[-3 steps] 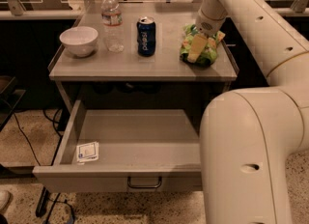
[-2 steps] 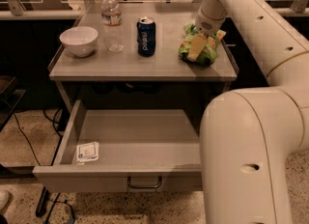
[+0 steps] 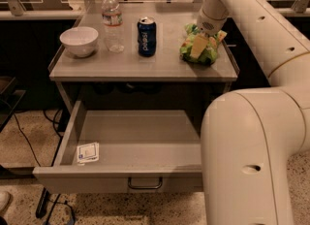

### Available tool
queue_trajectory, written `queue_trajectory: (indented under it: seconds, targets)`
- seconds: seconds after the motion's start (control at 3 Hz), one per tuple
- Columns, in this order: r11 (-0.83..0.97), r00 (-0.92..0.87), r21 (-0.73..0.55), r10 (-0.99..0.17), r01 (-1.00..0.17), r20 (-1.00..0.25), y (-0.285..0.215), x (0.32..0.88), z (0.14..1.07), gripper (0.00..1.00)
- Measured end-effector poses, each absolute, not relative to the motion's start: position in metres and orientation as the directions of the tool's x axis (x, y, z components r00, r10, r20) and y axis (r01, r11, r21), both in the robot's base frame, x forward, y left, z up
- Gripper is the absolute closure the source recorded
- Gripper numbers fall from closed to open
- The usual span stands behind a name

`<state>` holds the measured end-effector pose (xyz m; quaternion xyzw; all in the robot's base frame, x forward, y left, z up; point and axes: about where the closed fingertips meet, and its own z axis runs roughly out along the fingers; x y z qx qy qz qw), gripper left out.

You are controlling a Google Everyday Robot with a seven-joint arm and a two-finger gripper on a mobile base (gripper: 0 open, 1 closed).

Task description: Place green rice chip bag into top drawer

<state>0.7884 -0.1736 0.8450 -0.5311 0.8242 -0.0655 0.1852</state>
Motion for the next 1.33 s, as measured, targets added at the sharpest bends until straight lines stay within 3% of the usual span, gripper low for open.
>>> queue_trajectory:
  seconds: [1.0,1.33]
  targets:
    - [0.413,-0.345,-0.223,-0.893,-0.883,-0.289,-0.160,0.765,0.885,1.00]
    - [0.419,-0.322,-0.255,-0.881,-0.871,-0.347,-0.158,0.765,0.914,1.00]
